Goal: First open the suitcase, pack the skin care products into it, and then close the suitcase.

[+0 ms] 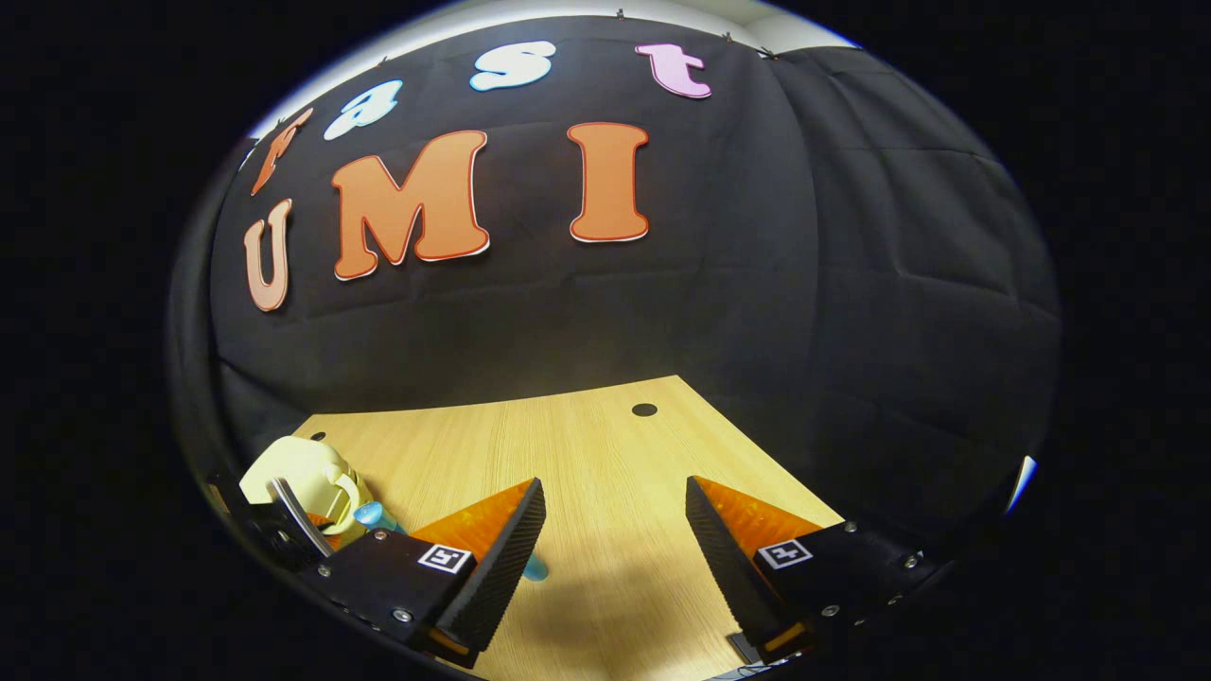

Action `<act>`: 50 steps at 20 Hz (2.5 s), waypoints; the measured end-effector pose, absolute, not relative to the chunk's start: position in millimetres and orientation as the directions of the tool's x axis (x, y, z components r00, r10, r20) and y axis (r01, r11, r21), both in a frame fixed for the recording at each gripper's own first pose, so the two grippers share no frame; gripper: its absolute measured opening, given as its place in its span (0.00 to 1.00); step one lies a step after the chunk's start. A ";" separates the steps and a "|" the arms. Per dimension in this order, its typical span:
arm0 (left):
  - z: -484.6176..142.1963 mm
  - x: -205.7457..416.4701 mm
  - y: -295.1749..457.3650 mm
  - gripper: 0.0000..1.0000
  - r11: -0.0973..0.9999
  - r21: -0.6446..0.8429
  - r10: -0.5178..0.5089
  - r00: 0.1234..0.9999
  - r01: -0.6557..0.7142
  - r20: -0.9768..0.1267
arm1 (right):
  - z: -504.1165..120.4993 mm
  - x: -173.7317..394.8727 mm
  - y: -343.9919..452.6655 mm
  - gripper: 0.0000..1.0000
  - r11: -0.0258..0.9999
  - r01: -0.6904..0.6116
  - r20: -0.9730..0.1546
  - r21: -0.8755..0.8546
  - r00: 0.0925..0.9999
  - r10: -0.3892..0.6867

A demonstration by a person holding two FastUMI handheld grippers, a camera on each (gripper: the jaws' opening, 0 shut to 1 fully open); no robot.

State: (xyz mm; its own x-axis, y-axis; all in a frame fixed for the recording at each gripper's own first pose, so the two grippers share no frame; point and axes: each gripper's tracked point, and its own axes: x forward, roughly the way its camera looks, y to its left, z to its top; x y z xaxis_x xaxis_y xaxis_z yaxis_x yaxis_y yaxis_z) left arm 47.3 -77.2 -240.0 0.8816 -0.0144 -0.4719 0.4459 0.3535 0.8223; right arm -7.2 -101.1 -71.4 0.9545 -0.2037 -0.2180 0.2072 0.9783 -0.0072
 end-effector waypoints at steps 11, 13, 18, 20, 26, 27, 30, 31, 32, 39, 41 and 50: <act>-180.7 49.5 -47.6 0.06 0.807 0.467 -0.130 0.881 0.360 -0.454 | -37.7 11.5 -41.0 0.95 0.997 0.076 -0.167 0.012 0.983 -0.073; -177.9 50.2 -37.8 0.06 0.864 0.373 -0.158 0.886 0.338 -0.435 | -29.1 17.1 -22.9 0.94 0.998 0.049 -0.148 0.029 0.988 -0.044; -160.3 52.1 -7.4 0.05 0.934 0.178 -0.228 0.901 0.310 -0.369 | -17.9 32.3 24.4 0.94 0.999 0.002 -0.132 0.041 0.991 0.004; -152.4 55.4 18.7 0.05 0.957 0.158 -0.175 0.918 0.244 -0.357 | -9.8 36.5 44.5 0.94 0.999 -0.013 -0.118 0.040 0.993 0.018; -148.7 64.0 89.8 0.05 0.989 0.098 -0.076 0.945 0.113 -0.317 | 9.1 36.8 106.9 0.94 0.998 -0.039 -0.084 0.058 0.995 0.044; -153.6 68.4 94.2 0.05 0.989 0.073 -0.099 0.945 0.128 -0.312 | 9.8 36.9 117.1 0.94 0.997 -0.047 -0.084 0.069 0.995 0.052; -182.8 78.7 121.7 0.05 0.994 -0.009 -0.106 0.937 0.109 -0.333 | 2.7 36.4 135.8 0.94 0.995 -0.042 -0.098 0.091 0.994 0.051; -195.0 70.8 135.3 0.02 0.999 -0.029 -0.046 0.922 0.038 -0.384 | -1.3 34.8 140.7 0.94 0.995 -0.043 -0.110 0.091 0.992 0.053; -199.2 61.1 137.6 0.01 0.996 -0.083 -0.020 0.913 -0.015 -0.407 | -3.0 33.6 143.3 0.94 0.996 -0.039 -0.114 0.083 0.992 0.048; -194.5 37.5 108.4 0.01 0.986 -0.134 0.039 0.921 -0.098 -0.387 | -8.6 42.4 121.7 0.94 0.999 0.017 -0.137 0.051 0.991 -0.010; -171.5 45.6 68.7 0.01 0.989 -0.130 0.030 0.942 -0.077 -0.336 | -8.4 46.3 113.5 0.94 0.999 0.017 -0.139 0.043 0.990 -0.010; -97.5 58.8 -159.5 0.79 0.996 -0.001 -0.088 0.987 0.089 -0.135 | -20.8 49.9 55.4 0.94 1.000 -0.006 -0.170 0.005 0.985 0.007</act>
